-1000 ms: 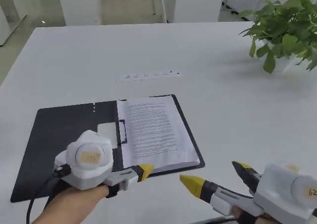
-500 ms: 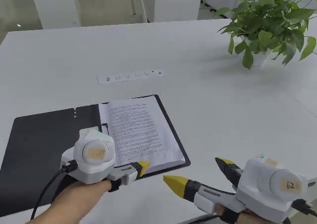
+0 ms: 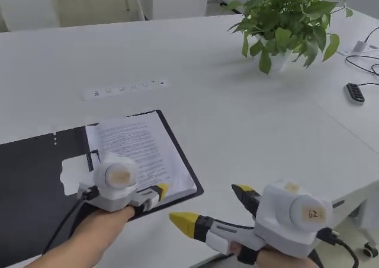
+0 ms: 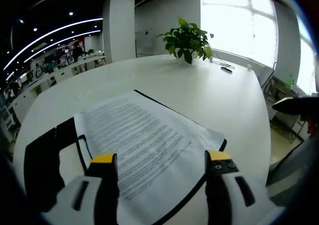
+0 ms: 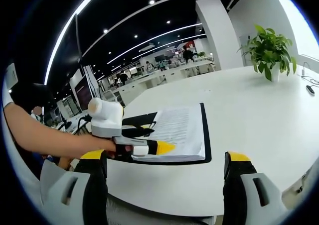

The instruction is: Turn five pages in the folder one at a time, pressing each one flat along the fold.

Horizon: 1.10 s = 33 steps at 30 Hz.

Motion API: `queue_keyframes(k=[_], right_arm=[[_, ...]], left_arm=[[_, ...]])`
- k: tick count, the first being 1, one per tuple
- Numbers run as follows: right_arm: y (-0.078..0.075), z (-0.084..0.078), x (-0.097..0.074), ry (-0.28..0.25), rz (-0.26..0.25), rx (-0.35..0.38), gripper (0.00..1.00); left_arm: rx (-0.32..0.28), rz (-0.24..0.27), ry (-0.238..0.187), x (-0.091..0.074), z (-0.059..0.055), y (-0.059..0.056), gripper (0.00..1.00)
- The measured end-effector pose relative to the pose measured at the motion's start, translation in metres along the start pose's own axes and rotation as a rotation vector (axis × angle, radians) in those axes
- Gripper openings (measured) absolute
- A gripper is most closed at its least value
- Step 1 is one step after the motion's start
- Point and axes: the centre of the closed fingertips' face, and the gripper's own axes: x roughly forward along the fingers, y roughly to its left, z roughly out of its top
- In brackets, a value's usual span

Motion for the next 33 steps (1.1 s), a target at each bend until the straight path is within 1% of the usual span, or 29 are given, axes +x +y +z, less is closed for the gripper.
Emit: queue_keyframes(k=[5, 8, 9, 10, 11, 17, 19, 22, 28, 32, 33], right_arm=[[-0.001, -0.001, 0.000, 0.004, -0.003, 0.002, 0.97], [-0.002, -0.001, 0.001, 0.008, -0.004, 0.001, 0.97], [-0.002, -0.002, 0.001, 0.010, -0.006, 0.002, 0.97], [-0.002, -0.002, 0.001, 0.012, -0.005, 0.002, 0.97], [-0.002, -0.003, 0.002, 0.015, -0.005, 0.002, 0.97], [-0.004, -0.004, 0.004, 0.024, -0.007, 0.008, 0.96], [-0.005, -0.004, 0.005, 0.023, -0.007, 0.013, 0.96], [-0.008, -0.003, 0.006, 0.028, -0.010, 0.012, 0.96], [-0.014, 0.000, 0.010, 0.038, -0.015, 0.019, 0.95], [-0.015, 0.001, 0.013, 0.048, -0.013, 0.016, 0.94], [-0.015, 0.002, 0.014, 0.050, -0.011, 0.015, 0.94]], left_arm=[[-0.001, 0.025, 0.009, 0.009, -0.004, 0.002, 0.63], [0.011, 0.038, 0.035, 0.012, -0.013, 0.002, 0.59], [0.031, 0.049, 0.057, 0.013, -0.019, 0.003, 0.57], [0.040, 0.053, 0.056, 0.014, -0.021, 0.003, 0.56], [0.050, 0.053, 0.040, 0.014, -0.021, 0.002, 0.55], [0.064, 0.040, 0.013, 0.014, -0.021, -0.003, 0.46], [0.068, 0.031, -0.003, 0.014, -0.022, -0.005, 0.43], [0.067, 0.033, -0.017, 0.014, -0.021, -0.004, 0.39], [0.076, 0.034, -0.028, 0.015, -0.021, -0.002, 0.30], [0.099, 0.041, -0.031, 0.015, -0.021, 0.001, 0.19], [0.103, 0.038, -0.031, 0.015, -0.021, 0.000, 0.17]])
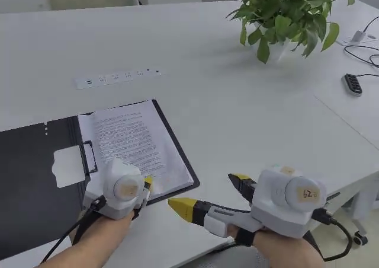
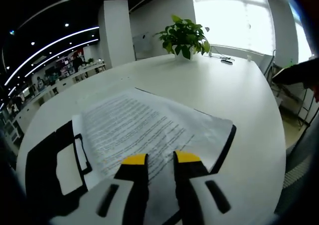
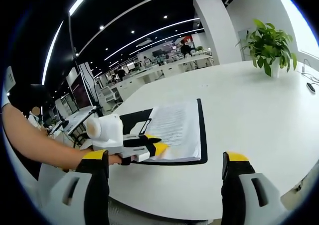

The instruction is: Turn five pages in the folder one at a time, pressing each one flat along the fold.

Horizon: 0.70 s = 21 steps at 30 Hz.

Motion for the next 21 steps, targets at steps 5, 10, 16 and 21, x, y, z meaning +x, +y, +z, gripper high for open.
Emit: queue_keyframes(k=[5, 10, 16, 21], right_arm=[[-0.002, 0.000, 0.008, 0.041, 0.014, -0.018, 0.94], [-0.006, 0.004, 0.024, 0.102, 0.038, -0.034, 0.85], [-0.007, -0.005, 0.057, 0.164, 0.063, -0.039, 0.76], [-0.011, -0.018, 0.077, 0.203, 0.060, -0.004, 0.66]], left_arm=[[0.017, -0.002, -0.009, 0.000, 0.000, 0.000, 0.12], [0.018, -0.001, -0.011, 0.000, 0.000, 0.000, 0.08], [0.010, -0.002, -0.011, 0.001, 0.001, 0.000, 0.05], [-0.004, -0.005, -0.009, 0.000, 0.001, 0.000, 0.03]])
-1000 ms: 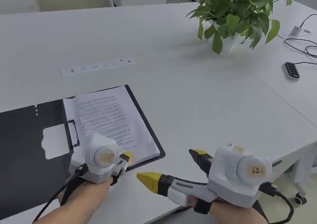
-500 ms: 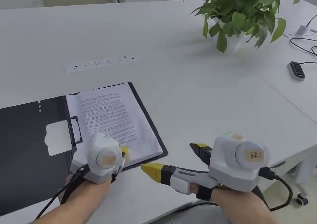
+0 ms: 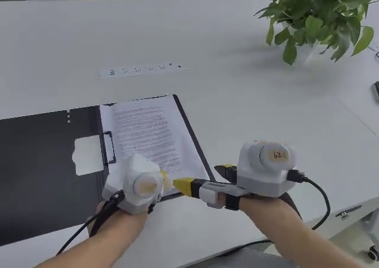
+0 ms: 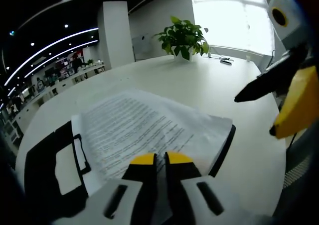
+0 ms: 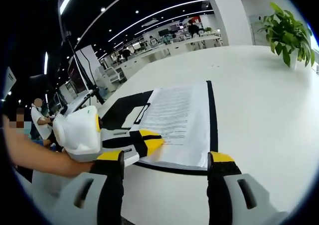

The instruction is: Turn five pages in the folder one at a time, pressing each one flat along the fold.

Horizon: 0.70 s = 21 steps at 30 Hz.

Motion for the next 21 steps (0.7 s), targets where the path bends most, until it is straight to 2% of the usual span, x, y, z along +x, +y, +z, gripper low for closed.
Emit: queue_keyframes(k=[5, 9, 14, 21], right_arm=[[-0.012, -0.005, 0.012, 0.005, -0.030, 0.073, 0.55], [-0.022, -0.008, 0.015, 0.005, -0.057, 0.129, 0.49], [-0.025, -0.010, 0.016, 0.007, -0.063, 0.144, 0.42], [-0.031, -0.015, 0.019, 0.020, -0.079, 0.174, 0.37]], left_arm=[[-0.014, -0.003, 0.003, 0.001, -0.001, -0.001, 0.02], [-0.017, -0.003, 0.004, 0.001, -0.001, -0.001, 0.01], [-0.020, -0.003, 0.002, 0.001, -0.001, -0.001, 0.01], [-0.028, -0.002, 0.002, 0.001, -0.001, 0.000, 0.01]])
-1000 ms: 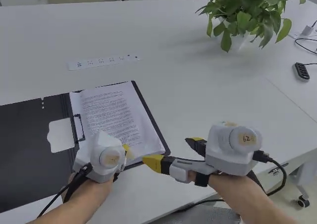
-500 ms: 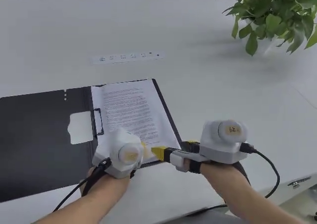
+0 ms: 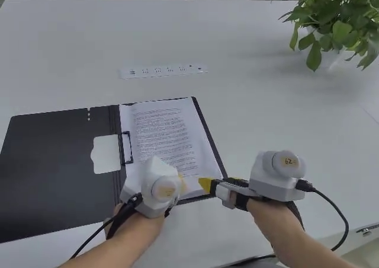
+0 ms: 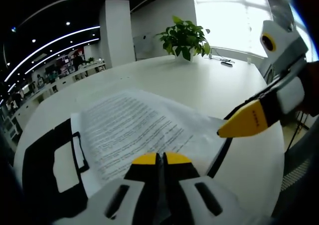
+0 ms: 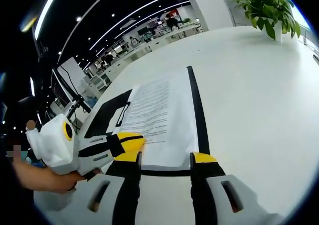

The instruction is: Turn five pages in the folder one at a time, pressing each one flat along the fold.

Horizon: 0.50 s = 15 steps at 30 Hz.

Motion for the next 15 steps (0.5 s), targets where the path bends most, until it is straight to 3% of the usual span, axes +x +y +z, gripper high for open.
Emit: queue_keyframes(k=[15], right_arm=[[-0.014, -0.004, 0.003, 0.008, -0.047, 0.023, 0.12]], left_arm=[[-0.006, 0.003, 0.000, -0.001, 0.000, -0.001, 0.01]])
